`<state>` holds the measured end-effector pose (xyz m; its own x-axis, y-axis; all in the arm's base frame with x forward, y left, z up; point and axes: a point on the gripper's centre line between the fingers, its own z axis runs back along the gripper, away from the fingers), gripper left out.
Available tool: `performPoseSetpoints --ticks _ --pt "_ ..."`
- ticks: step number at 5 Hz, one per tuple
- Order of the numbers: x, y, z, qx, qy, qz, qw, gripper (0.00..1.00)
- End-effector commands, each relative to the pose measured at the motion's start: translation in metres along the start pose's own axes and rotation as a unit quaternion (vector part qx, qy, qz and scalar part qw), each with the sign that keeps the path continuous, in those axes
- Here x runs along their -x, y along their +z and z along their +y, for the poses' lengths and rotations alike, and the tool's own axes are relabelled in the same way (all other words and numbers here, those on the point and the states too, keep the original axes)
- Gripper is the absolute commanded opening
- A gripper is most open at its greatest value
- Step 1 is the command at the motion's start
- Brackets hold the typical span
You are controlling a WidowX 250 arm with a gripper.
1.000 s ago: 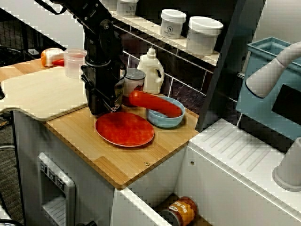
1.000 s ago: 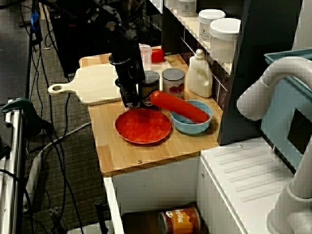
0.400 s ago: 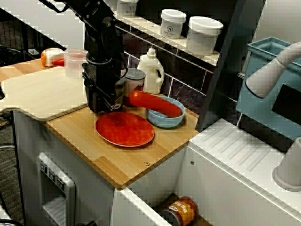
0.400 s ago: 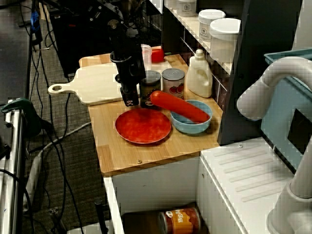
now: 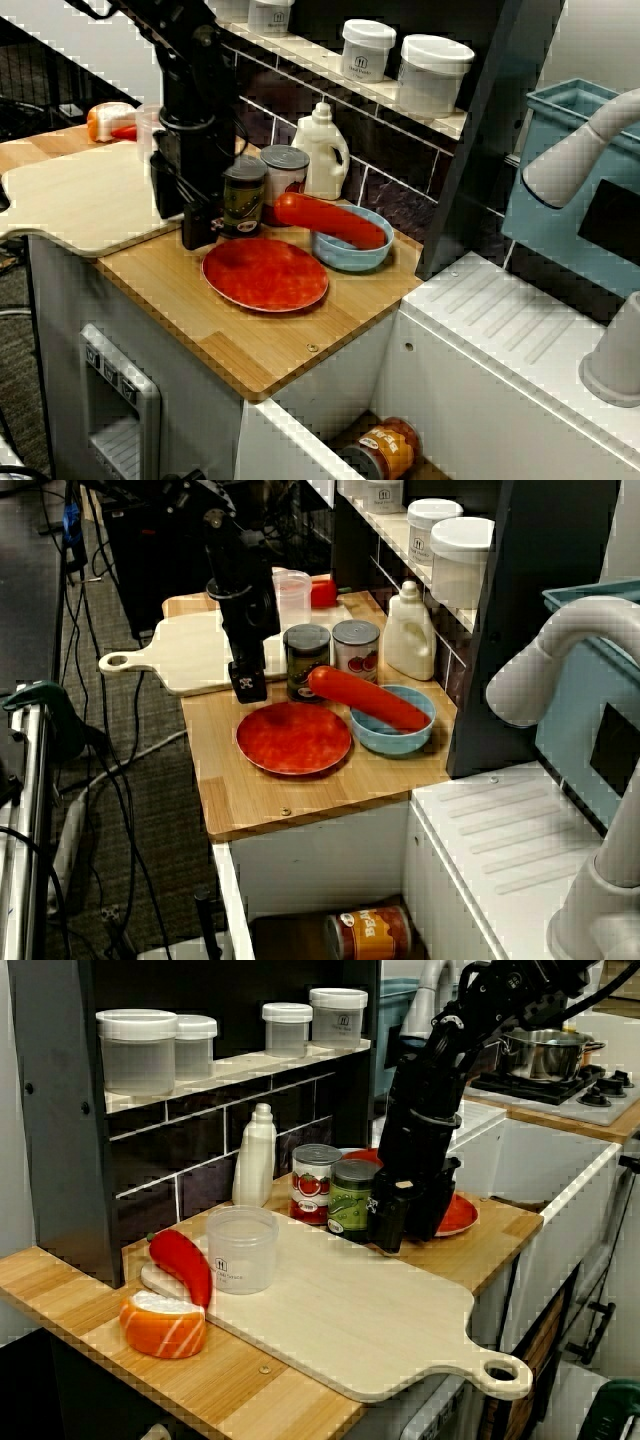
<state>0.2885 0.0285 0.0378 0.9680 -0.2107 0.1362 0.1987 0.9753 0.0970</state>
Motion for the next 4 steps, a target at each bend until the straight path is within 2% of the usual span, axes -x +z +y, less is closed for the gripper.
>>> performPoseSetpoints --ticks 1,3,4 --pt "0.0059 0.0217 0.0108 0.006 -0.001 -0.019 0.9998 1.00" --pt "0.0092 0.0224 0.0058 0.021 0.012 -0.011 0.9997 1.00" --pt "0.0125 0.0239 0.0023 0.024 0.006 -0.015 0.9996 1.00"
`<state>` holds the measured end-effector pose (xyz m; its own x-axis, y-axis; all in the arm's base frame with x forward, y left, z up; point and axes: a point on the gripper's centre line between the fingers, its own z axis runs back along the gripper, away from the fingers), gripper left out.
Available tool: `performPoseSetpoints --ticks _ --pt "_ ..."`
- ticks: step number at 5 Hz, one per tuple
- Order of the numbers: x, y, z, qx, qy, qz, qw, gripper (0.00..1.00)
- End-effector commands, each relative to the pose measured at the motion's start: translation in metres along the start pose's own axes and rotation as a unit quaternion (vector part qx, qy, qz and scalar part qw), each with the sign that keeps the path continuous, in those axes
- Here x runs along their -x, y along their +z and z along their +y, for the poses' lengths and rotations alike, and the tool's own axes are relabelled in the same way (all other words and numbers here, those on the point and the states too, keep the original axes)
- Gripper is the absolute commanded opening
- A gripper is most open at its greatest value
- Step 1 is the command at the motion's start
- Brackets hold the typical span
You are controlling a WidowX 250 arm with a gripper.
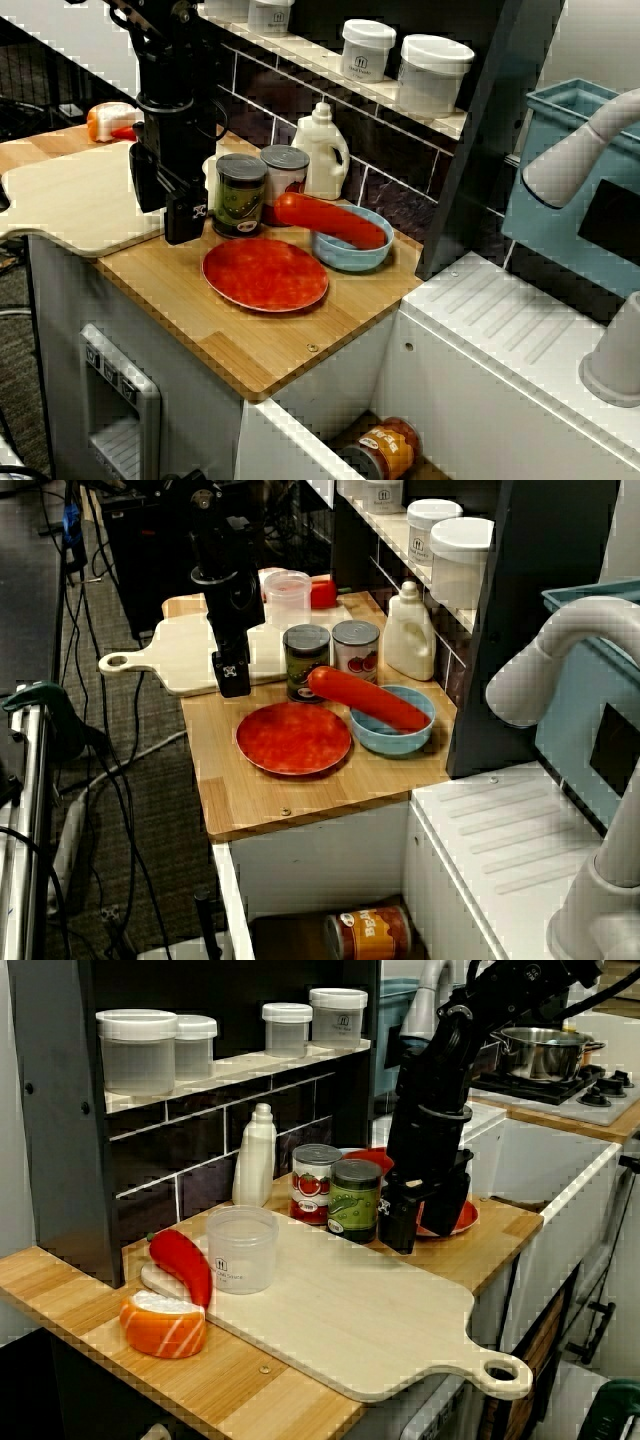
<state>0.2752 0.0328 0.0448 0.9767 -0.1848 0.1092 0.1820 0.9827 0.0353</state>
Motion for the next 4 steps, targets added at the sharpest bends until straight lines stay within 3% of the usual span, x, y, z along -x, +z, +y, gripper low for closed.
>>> performPoseSetpoints --ticks 1,4 --pt "0.0031 0.0162 -0.0054 -0.001 -0.012 -0.028 0.9995 1.00" --pt "0.0003 0.0160 -0.0110 0.012 0.005 -0.018 0.9997 1.00"
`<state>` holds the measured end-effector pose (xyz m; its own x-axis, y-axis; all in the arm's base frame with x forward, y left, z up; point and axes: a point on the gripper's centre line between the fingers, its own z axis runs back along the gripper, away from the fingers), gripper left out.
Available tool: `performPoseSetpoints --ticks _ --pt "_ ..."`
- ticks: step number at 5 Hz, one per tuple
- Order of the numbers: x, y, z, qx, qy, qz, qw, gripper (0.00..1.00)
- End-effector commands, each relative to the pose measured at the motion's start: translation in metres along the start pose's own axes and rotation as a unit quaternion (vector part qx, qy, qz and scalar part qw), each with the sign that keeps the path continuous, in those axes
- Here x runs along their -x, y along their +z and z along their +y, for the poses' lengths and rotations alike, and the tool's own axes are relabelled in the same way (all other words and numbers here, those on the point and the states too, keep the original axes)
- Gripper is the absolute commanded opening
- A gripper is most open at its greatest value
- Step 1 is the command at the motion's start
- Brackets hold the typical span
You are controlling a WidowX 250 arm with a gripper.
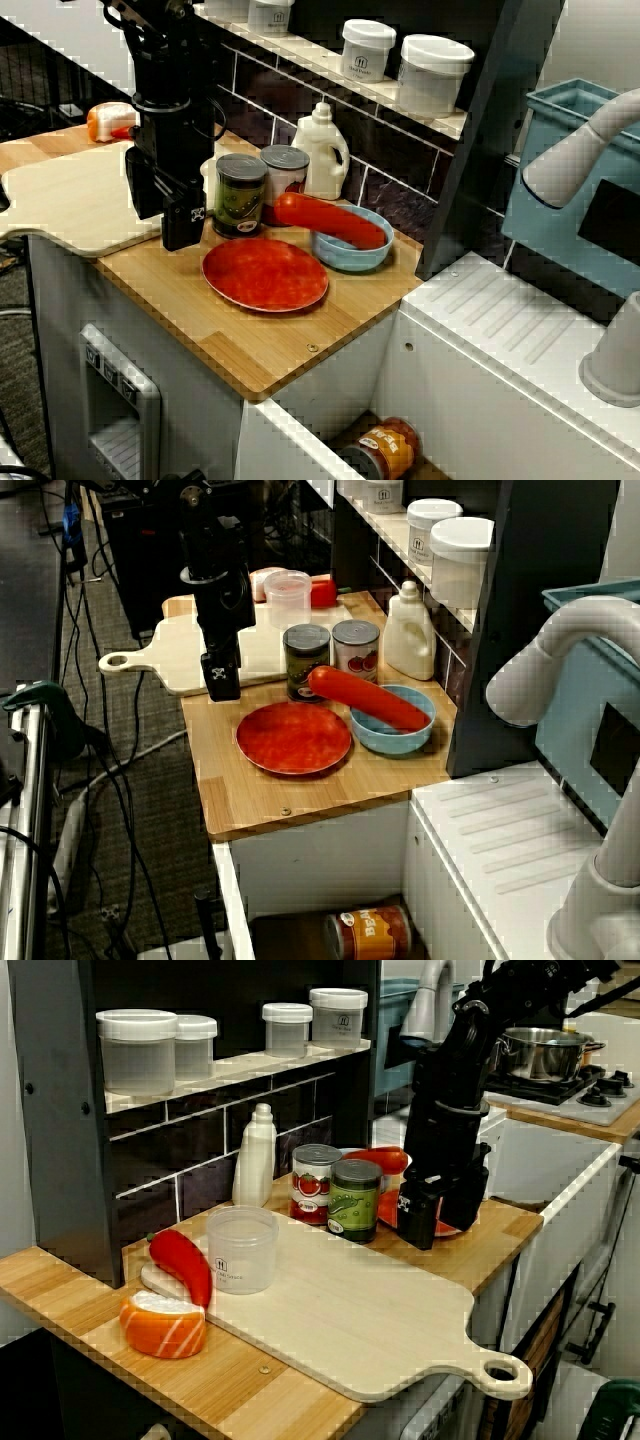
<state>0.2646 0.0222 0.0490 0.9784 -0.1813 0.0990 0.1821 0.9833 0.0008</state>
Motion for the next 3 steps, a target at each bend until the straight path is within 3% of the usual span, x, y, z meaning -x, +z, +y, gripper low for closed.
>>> performPoseSetpoints --ticks 1,3 --pt "-0.008 0.013 0.000 -0.009 0.017 -0.023 0.9995 1.00" --pt "-0.008 0.015 -0.011 -0.032 0.007 -0.024 0.9992 1.00"
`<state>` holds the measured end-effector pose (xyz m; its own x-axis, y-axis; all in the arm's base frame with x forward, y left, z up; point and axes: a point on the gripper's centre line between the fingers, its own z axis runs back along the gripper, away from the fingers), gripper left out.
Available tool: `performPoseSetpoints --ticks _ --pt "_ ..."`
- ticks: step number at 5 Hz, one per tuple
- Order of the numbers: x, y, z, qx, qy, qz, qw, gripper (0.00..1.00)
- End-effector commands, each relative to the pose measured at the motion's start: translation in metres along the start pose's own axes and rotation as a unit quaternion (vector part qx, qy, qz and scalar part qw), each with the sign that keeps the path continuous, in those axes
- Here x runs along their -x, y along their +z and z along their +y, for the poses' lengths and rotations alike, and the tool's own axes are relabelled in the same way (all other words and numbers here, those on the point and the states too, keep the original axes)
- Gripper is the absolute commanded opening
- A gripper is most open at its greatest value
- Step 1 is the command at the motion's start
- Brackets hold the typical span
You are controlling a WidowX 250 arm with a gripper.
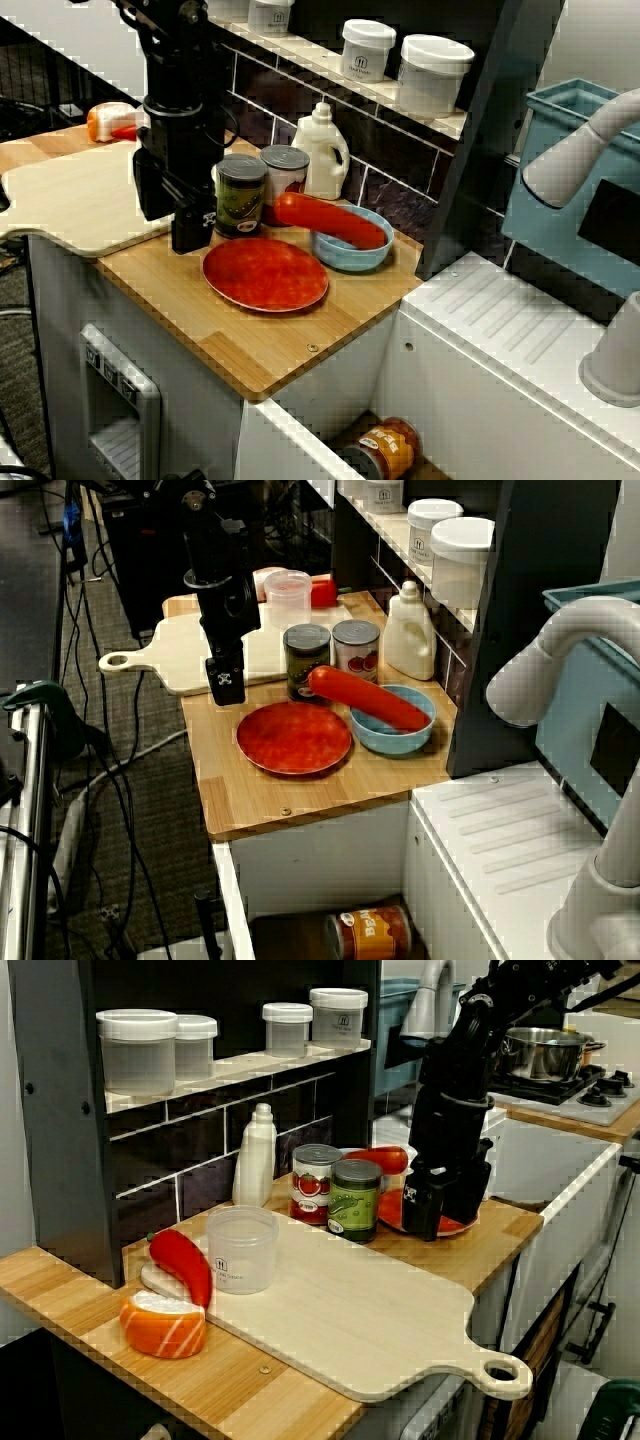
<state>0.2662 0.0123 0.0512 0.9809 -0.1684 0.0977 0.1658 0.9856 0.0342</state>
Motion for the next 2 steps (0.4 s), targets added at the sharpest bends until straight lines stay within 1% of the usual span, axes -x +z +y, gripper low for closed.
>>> performPoseSetpoints --ticks 1,2 --pt "-0.0054 0.0113 -0.0070 -0.016 0.001 -0.023 0.9996 1.00" --pt "-0.0076 0.0073 -0.0133 -0.016 0.007 -0.023 0.9996 1.00"
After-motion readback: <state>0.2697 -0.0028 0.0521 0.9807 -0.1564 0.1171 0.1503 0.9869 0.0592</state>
